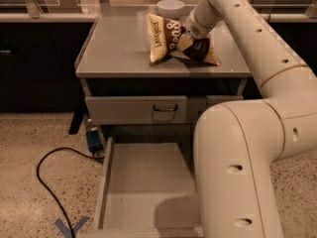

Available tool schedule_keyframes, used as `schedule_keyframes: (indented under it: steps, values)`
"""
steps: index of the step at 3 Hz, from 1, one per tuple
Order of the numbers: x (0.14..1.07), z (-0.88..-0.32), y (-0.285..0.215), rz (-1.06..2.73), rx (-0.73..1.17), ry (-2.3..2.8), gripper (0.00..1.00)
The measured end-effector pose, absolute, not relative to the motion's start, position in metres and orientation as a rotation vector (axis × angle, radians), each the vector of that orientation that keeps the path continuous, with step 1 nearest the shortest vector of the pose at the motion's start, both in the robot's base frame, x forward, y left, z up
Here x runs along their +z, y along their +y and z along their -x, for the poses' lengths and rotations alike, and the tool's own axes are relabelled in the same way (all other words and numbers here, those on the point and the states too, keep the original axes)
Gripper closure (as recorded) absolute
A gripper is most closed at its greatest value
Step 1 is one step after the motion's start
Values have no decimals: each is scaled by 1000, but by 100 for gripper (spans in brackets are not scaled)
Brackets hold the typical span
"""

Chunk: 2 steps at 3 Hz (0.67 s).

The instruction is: Pick brown chip bag from middle drawer and place on counter

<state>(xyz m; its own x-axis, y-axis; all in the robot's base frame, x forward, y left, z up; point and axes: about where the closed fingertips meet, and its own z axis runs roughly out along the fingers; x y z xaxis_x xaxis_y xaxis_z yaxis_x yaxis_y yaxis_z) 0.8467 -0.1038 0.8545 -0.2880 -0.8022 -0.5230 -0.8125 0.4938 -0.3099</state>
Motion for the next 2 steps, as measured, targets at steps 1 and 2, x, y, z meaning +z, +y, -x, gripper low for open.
schedule_keyframes:
  steps: [1, 2]
  values:
    - [855, -847, -104, 1322, 21, 2108, 59]
    - [854, -847, -104, 1322, 21, 2108, 36]
